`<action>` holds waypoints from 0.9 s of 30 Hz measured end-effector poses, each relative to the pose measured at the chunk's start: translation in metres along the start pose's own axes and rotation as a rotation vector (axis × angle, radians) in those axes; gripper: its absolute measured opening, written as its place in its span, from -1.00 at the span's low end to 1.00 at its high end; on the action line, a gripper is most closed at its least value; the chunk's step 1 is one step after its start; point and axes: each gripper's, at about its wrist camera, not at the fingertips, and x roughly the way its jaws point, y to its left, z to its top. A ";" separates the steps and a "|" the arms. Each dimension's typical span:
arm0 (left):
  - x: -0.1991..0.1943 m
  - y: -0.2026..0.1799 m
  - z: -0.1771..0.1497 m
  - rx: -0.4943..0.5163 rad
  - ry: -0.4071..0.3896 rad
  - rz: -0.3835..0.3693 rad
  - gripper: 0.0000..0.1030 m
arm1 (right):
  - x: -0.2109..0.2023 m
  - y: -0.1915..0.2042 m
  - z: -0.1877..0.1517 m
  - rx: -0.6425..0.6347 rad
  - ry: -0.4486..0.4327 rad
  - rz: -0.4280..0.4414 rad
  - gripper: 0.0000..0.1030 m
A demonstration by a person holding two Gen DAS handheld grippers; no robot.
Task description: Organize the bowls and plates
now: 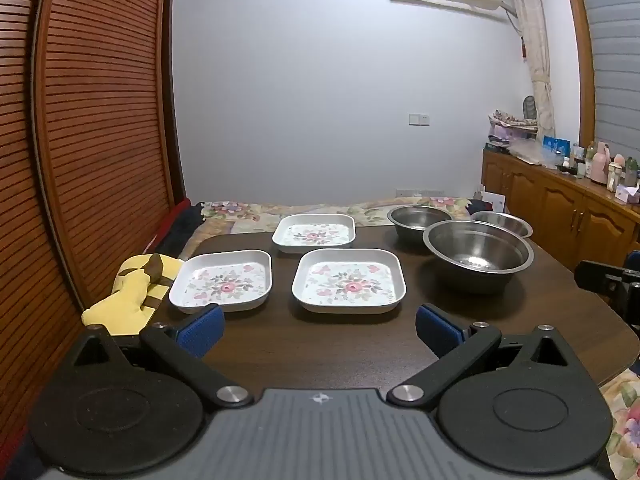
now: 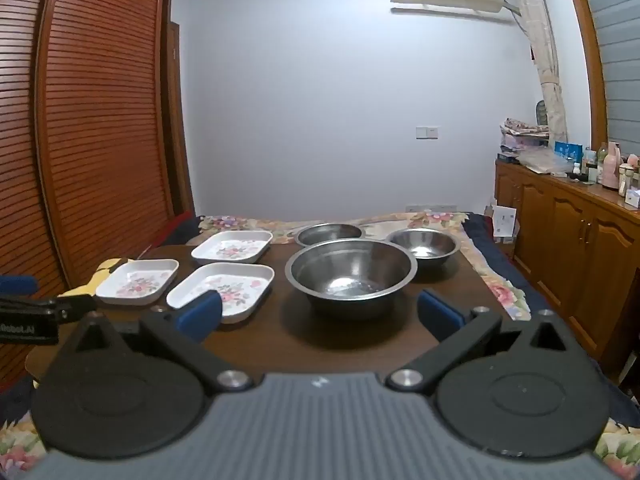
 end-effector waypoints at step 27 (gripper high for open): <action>-0.001 -0.002 -0.001 0.024 -0.006 -0.003 1.00 | -0.002 -0.001 -0.005 -0.005 0.004 -0.011 1.00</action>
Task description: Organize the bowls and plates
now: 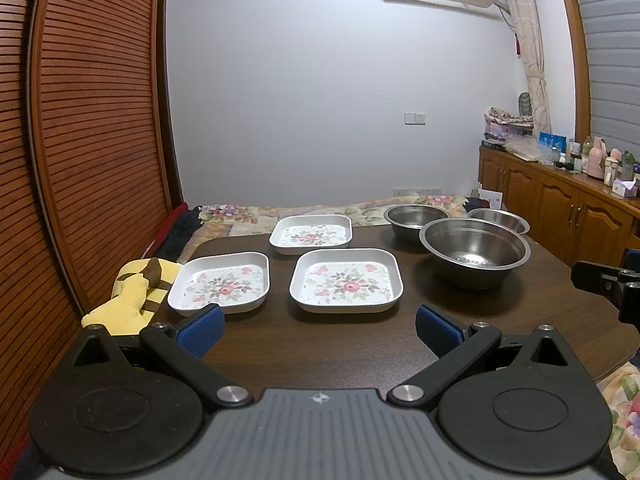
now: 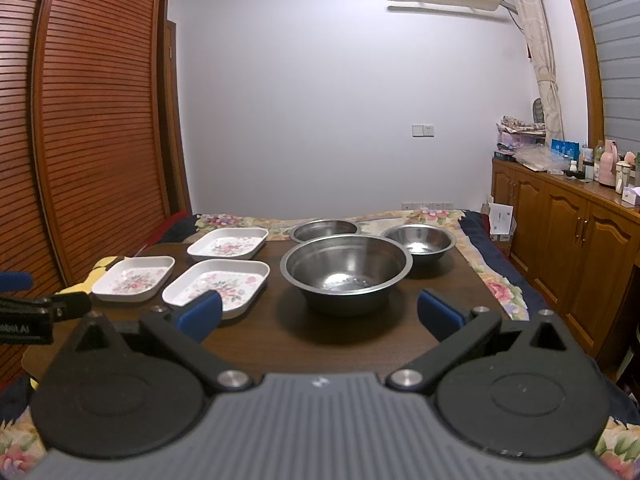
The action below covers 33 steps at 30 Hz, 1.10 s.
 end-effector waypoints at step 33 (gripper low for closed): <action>-0.002 0.004 0.001 0.001 -0.003 0.003 1.00 | 0.001 0.002 0.001 -0.007 0.011 0.002 1.00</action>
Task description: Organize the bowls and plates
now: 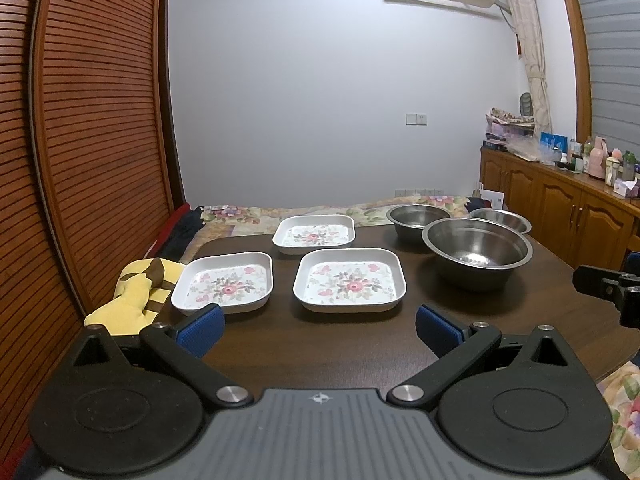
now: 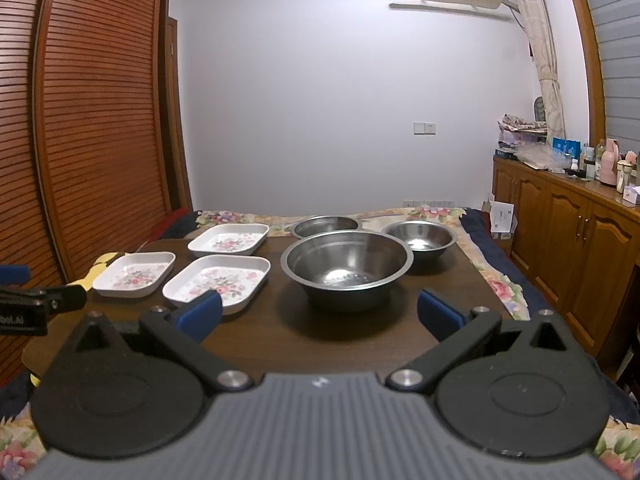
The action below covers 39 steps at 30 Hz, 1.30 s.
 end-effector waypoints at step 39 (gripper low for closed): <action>0.054 0.005 -0.022 -0.009 0.108 -0.014 1.00 | 0.031 -0.004 -0.013 0.005 0.052 0.028 1.00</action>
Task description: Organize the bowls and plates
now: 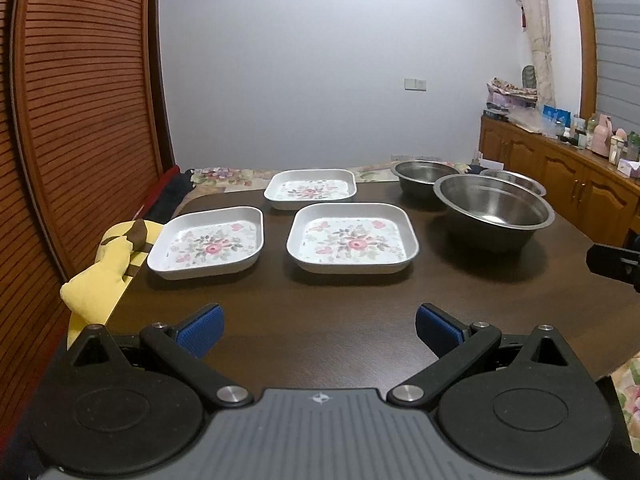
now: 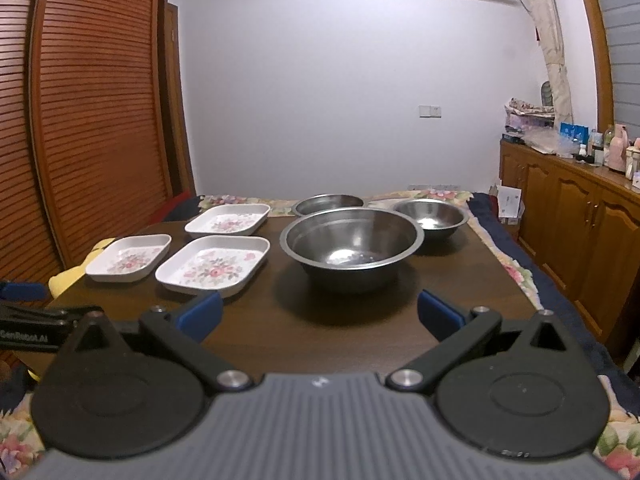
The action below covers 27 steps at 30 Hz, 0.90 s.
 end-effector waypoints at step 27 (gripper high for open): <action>0.070 0.054 0.033 0.023 0.061 0.082 1.00 | 0.079 0.047 0.020 -0.072 0.070 0.123 1.00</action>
